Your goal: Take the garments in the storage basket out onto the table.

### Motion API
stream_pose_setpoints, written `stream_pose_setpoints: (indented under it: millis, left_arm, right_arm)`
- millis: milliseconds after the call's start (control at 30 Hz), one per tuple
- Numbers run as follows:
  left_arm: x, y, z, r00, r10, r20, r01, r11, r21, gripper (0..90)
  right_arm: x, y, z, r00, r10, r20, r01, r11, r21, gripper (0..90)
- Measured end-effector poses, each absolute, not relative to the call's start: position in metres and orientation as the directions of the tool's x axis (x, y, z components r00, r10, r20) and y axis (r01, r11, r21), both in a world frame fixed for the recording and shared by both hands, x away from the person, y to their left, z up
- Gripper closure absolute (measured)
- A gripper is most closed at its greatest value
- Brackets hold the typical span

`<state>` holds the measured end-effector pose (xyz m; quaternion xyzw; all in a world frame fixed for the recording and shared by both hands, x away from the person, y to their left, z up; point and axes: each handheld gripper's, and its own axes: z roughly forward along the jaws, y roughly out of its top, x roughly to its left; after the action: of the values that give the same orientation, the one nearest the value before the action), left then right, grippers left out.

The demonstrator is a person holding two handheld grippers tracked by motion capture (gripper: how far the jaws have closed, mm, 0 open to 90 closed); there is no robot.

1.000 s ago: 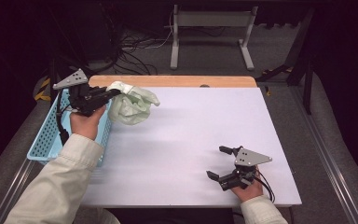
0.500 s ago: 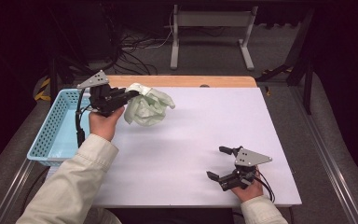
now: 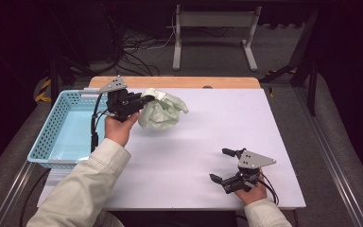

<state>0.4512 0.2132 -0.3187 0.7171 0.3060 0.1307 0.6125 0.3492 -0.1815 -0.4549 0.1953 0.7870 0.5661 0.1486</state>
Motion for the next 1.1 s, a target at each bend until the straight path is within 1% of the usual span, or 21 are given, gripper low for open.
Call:
stream_pose_setpoints:
  millis: [567,700,1000,1100]
  left_arm:
    - [0.461,0.183,-0.348,0.783,0.576,-0.236,0.329,-0.061,0.942,84.5]
    - [0.466,0.176,-0.357,0.784,0.567,-0.250,0.354,-0.077,0.932,84.2]
    - [0.472,0.163,-0.374,0.789,0.568,-0.235,0.374,-0.139,0.917,83.6]
    - [0.475,0.159,-0.380,0.792,0.565,-0.233,0.382,-0.161,0.910,81.7]
  right_arm:
    - [0.349,-0.182,-0.455,-0.880,0.475,-0.012,0.139,0.283,0.949,0.1]
    - [0.349,-0.182,-0.455,-0.880,0.474,-0.012,0.140,0.284,0.949,0.1]
    - [0.349,-0.181,-0.455,-0.882,0.472,-0.010,0.141,0.283,0.949,0.1]
    - [0.349,-0.181,-0.455,-0.882,0.471,-0.009,0.141,0.283,0.949,0.1]
